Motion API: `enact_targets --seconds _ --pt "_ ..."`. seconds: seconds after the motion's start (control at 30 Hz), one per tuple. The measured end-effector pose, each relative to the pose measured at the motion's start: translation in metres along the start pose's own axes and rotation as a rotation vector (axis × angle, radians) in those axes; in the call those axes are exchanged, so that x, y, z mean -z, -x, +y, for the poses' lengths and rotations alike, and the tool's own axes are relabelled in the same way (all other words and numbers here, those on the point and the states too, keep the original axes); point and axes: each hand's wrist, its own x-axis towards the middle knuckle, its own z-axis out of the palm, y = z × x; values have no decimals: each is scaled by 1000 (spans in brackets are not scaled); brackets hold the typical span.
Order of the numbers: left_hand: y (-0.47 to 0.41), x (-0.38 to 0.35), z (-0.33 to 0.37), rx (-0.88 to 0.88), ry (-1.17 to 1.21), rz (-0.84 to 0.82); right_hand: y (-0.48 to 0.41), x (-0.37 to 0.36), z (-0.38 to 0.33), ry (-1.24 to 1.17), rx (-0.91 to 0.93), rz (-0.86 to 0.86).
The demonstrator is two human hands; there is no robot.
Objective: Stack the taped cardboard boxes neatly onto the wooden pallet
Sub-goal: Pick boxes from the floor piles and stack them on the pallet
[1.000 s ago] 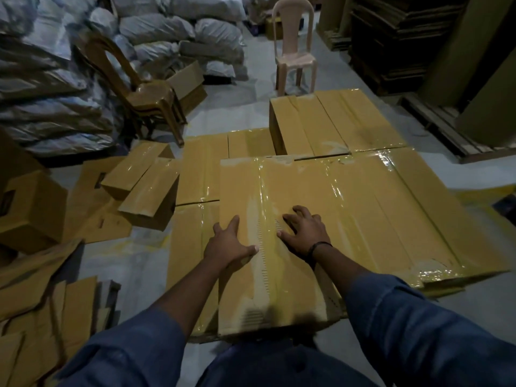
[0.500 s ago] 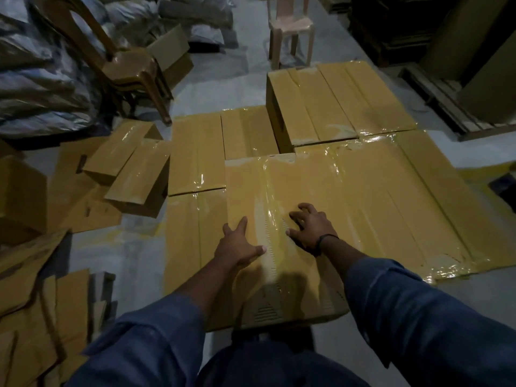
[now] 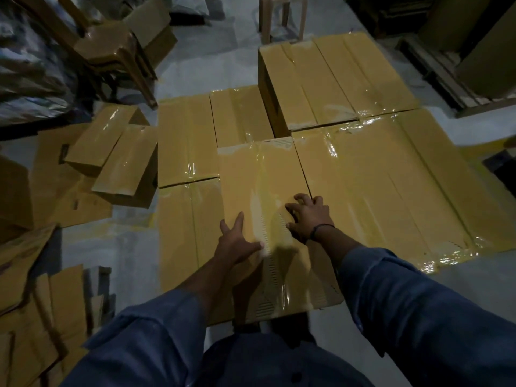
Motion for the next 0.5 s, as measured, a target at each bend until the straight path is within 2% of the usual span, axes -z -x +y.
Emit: enact_targets --seconds 0.23,0.5 --pt "5 -5 2 5 -106 -59 12 -5 5 49 44 -65" --pt "57 -31 -5 -35 -262 -42 77 -36 46 50 114 -42"
